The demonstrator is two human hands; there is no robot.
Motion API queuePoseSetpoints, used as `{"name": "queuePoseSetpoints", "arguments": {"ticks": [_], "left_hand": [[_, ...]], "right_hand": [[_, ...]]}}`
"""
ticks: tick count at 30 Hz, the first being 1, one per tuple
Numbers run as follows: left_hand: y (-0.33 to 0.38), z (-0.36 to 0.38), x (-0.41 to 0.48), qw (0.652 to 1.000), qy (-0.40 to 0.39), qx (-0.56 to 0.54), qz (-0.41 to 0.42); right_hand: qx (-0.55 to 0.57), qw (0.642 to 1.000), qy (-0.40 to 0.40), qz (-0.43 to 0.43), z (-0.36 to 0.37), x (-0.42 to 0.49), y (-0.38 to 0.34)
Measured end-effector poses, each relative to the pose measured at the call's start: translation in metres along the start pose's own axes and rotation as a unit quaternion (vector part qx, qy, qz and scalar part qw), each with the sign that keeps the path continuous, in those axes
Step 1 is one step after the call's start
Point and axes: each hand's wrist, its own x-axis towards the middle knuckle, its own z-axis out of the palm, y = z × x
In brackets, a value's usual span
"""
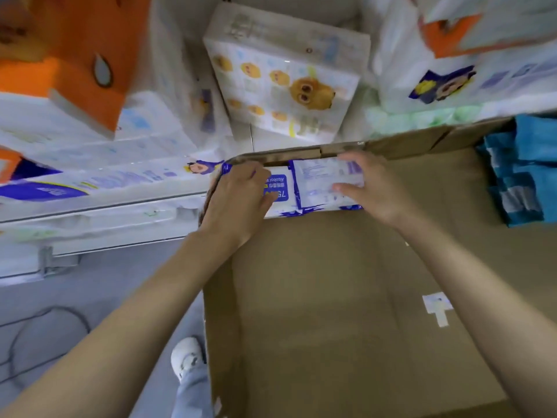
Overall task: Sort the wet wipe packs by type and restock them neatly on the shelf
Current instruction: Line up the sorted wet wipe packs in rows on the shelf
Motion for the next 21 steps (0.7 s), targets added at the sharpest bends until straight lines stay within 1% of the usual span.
{"name": "queuePoseSetpoints", "arguments": {"ticks": [3,6,9,11,14,16,18,19,20,21], "left_hand": [[0.003,0.003,0.003,0.999,-0.026,0.014,-0.013],[0.003,0.002,0.011,0.997,-0.041,0.055,-0.044],[0.005,0.001,0.018,0.990,-0.052,0.114,-0.060],[0.008,0.002,0.017,0.991,-0.037,0.118,-0.050],[0.011,0.003,0.008,0.997,0.006,0.065,-0.038],[0.010,0.000,0.001,0.998,-0.011,0.024,-0.062],[0.006,-0.004,-0.011,0.992,-0.034,-0.061,-0.102],[0.003,-0.005,-0.019,0.985,-0.031,-0.123,-0.119],[0.002,-0.006,-0.029,0.972,-0.021,-0.193,-0.135],[0.001,-0.008,-0.042,0.948,-0.015,-0.275,-0.156]], "right_hand": [[-0.071,0.997,-0.017,-0.018,0.000,0.008,0.002],[-0.097,0.995,-0.027,0.000,-0.002,0.013,0.002],[-0.149,0.989,-0.017,0.019,-0.004,0.016,-0.003],[-0.161,0.986,0.010,0.027,-0.003,0.014,-0.007],[-0.151,0.987,0.040,0.036,-0.002,0.004,-0.012],[-0.117,0.990,0.043,0.061,-0.001,-0.010,-0.016],[-0.036,0.993,0.035,0.110,-0.001,-0.027,-0.019],[0.036,0.989,0.032,0.141,-0.002,-0.037,-0.022],[0.121,0.977,0.032,0.173,-0.003,-0.049,-0.027],[0.206,0.956,0.035,0.206,-0.003,-0.062,-0.036]]}}
